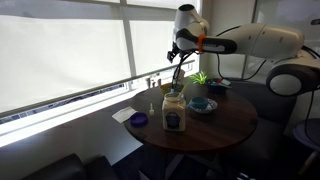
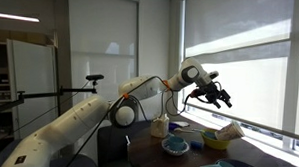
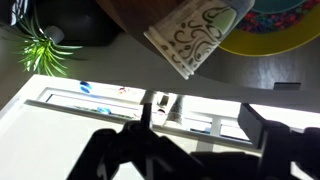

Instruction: Put the stacked coffee cups in the yellow bowl.

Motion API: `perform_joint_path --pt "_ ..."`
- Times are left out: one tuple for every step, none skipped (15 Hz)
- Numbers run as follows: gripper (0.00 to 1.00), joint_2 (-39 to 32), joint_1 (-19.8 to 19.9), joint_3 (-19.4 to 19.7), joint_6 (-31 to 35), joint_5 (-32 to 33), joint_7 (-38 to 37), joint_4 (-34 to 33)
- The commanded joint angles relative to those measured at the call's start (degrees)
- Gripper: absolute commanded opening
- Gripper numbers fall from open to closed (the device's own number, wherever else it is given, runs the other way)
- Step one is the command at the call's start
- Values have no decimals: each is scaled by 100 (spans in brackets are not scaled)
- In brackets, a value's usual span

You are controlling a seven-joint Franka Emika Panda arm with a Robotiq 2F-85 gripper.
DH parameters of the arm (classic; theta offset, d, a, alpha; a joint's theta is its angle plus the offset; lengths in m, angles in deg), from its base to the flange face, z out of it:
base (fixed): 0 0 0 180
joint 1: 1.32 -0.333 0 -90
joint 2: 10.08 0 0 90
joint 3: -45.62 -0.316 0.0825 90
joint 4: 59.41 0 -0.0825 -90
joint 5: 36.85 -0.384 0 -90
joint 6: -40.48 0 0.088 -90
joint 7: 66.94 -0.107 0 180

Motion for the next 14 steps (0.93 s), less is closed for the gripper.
perform_joint_path --pt "100 351 114 -403 338 -425 186 -9" --pt "100 397 134 -498 444 -524 269 -11" --pt "100 432 155 -610 521 -640 411 -12" --pt "100 461 185 -731 589 -763 584 -13" --pt "100 483 220 -853 653 -895 752 10" --pt "100 497 242 -935 688 -987 872 31" --pt "100 513 266 -1023 693 -1076 1012 52" --pt "100 517 296 -1112 708 -1169 1138 60" --pt "100 523 333 -1216 711 -1276 1303 65" --pt "100 543 374 -1333 665 -1399 1502 79" --pt "100 559 416 -1443 622 -1520 1672 84" --pt "100 562 455 -1534 607 -1623 1807 80" --pt "100 508 339 -1276 652 -1379 1466 77" --pt "100 510 370 -1346 652 -1449 1572 76"
